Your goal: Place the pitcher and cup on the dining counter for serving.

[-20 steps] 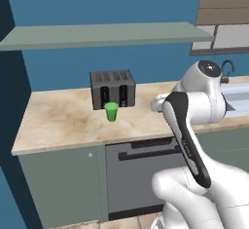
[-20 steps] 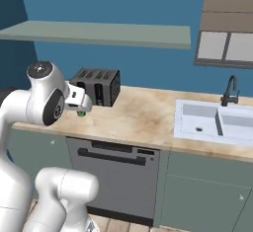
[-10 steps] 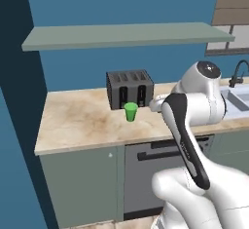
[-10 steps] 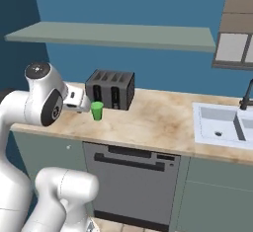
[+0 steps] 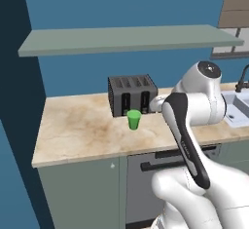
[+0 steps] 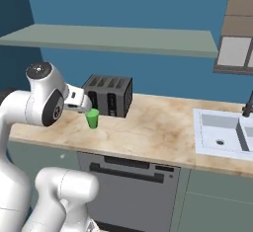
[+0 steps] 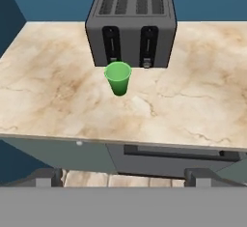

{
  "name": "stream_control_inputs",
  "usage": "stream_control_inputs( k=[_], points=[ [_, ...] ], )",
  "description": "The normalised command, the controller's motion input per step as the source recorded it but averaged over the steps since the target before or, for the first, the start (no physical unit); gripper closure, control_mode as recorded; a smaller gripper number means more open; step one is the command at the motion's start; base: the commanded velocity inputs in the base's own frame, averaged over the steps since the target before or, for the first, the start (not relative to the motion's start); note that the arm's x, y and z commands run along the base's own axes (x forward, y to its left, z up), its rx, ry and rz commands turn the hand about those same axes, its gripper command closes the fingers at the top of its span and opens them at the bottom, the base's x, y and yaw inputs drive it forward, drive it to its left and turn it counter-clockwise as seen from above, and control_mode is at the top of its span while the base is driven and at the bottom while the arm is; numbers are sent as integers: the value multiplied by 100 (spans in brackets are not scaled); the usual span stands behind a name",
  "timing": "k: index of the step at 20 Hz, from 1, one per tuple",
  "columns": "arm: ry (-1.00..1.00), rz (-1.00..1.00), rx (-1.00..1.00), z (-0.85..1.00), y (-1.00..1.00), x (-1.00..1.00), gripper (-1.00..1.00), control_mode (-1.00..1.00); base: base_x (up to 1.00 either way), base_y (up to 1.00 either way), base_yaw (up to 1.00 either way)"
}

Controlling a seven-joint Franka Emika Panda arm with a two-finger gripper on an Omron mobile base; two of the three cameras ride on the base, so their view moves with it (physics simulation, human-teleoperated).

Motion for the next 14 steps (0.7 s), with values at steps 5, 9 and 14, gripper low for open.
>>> stream_control_inputs(
  k=[5,9,14],
  points=[
    [9,0,0,-13,0,22,-100,-100,13,0,0],
    [17,-3,0,-39,0,63,-100,-100,0,0,0],
    [16,-5,0,-51,0,61,-100,-100,0,0,0]
  ],
)
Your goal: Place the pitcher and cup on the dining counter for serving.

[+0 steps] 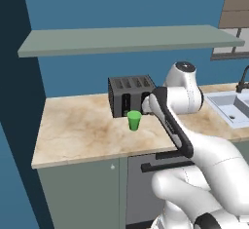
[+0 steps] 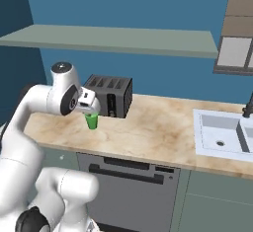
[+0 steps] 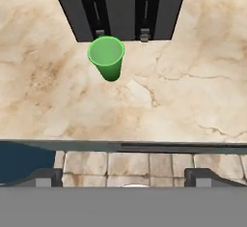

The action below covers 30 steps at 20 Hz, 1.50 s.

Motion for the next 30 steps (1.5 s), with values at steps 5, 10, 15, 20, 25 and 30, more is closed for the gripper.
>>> stream_control_inputs(
  k=[5,10,15,20,25,30],
  points=[
    [9,-10,0,-51,0,52,-100,-100,0,0,0],
    [2,-10,0,-42,2,47,-100,-100,0,0,0],
    [0,-7,0,-12,3,39,-100,-100,0,0,0],
    [0,-3,1,-8,0,21,-100,-100,0,0,0],
    [0,-2,5,-29,0,6,-100,-100,0,0,0],
    [0,-3,7,-46,0,7,-100,-100,0,0,0]
  ],
)
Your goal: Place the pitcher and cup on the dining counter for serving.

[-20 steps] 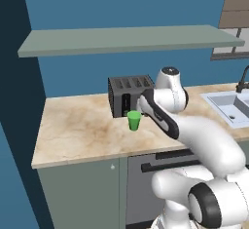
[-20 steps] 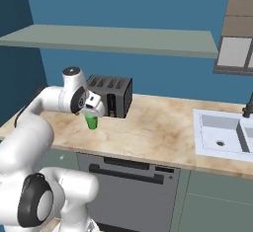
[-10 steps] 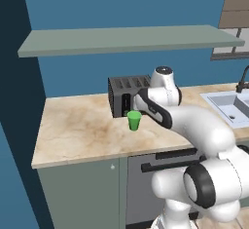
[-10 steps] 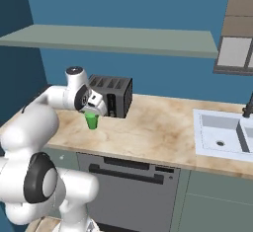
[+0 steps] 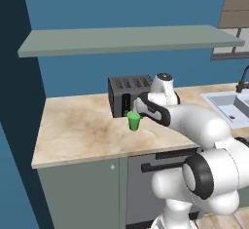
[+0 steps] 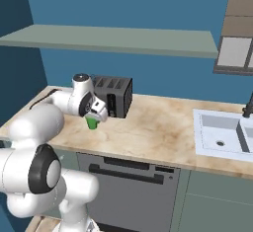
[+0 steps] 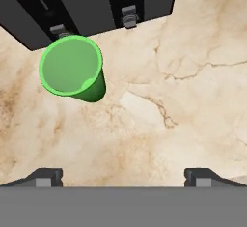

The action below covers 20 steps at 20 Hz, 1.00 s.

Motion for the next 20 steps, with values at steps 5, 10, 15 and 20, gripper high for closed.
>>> stream_control_inputs(
  k=[5,10,15,20],
  points=[
    [0,-2,5,-33,2,17,-100,-100,0,0,0],
    [0,-1,0,-7,2,10,-100,-100,0,0,0],
    [-1,-1,2,32,0,0,-100,-100,0,0,0],
    [0,-1,0,22,0,2,-100,-100,0,0,0]
  ],
)
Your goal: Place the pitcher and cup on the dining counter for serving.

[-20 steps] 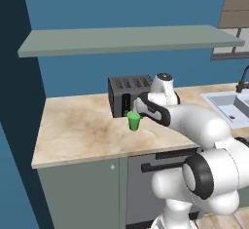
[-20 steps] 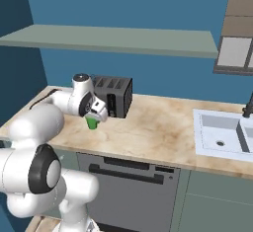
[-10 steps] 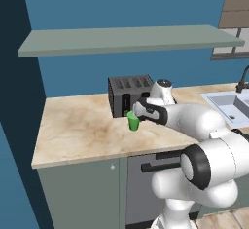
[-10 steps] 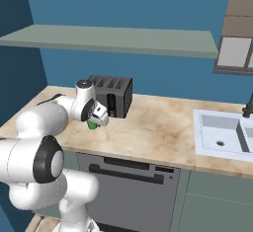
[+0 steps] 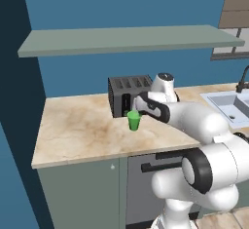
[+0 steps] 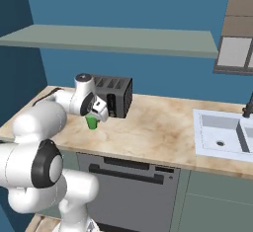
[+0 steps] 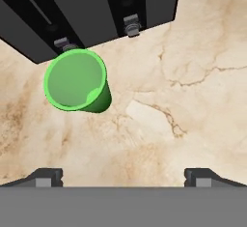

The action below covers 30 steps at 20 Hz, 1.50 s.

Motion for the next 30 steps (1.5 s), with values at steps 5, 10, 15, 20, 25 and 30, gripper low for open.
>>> stream_control_inputs(
  k=[5,10,15,20,25,30],
  points=[
    [0,0,0,-3,3,34,-100,-100,0,0,0],
    [0,0,0,-13,4,28,-100,-100,0,0,0],
    [0,0,0,-41,1,9,-100,-100,0,0,0],
    [0,0,0,-43,0,0,-100,-100,0,0,0],
    [0,0,0,-34,0,4,-100,-100,0,0,0],
    [-1,0,0,-12,0,3,-100,-100,0,0,0]
  ],
)
